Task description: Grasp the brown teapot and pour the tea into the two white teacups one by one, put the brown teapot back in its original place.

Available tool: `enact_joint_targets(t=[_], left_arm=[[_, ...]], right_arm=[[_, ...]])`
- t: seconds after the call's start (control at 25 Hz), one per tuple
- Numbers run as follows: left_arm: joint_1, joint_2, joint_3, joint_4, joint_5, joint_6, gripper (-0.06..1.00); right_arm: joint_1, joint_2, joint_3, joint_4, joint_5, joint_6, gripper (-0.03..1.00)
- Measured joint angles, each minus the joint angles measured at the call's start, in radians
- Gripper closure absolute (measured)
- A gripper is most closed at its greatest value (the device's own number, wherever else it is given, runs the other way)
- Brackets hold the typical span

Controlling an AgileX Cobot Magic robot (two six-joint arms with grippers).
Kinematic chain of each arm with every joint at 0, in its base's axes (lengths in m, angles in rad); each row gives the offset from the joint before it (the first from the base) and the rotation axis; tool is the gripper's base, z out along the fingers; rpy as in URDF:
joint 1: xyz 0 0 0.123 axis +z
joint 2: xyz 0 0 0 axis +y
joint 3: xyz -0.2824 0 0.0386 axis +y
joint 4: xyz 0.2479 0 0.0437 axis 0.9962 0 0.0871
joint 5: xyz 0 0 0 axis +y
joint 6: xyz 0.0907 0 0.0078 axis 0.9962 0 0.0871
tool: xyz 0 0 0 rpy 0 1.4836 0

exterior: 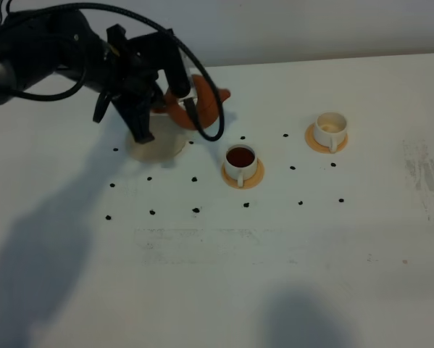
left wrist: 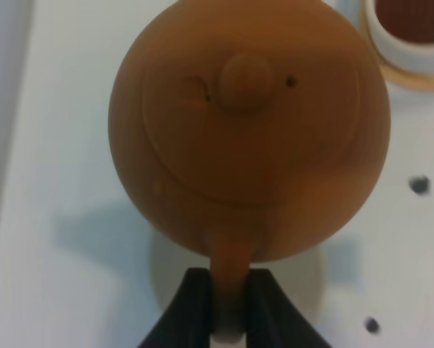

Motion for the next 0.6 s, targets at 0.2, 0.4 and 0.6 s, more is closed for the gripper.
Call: enact_joint_targets(t=[0.2,0.4,0.6], left_arm=[[-0.038,0.073,-0.123,0.0,0.037,0.005,0.84],[-0.071,0.153,-0.244,0.0,0.079,0.016,0.84],[-0.099,0.229,-0.361,0.0,0.105,0.024,0.84]], right_arm=[[0.0,0.0,0.0,0.0,0.0,0.0,0.45],[0.0,0.0,0.0,0.001,0.0,0.0,0.45],[0.0,0.0,0.0,0.001,0.0,0.0,0.45]])
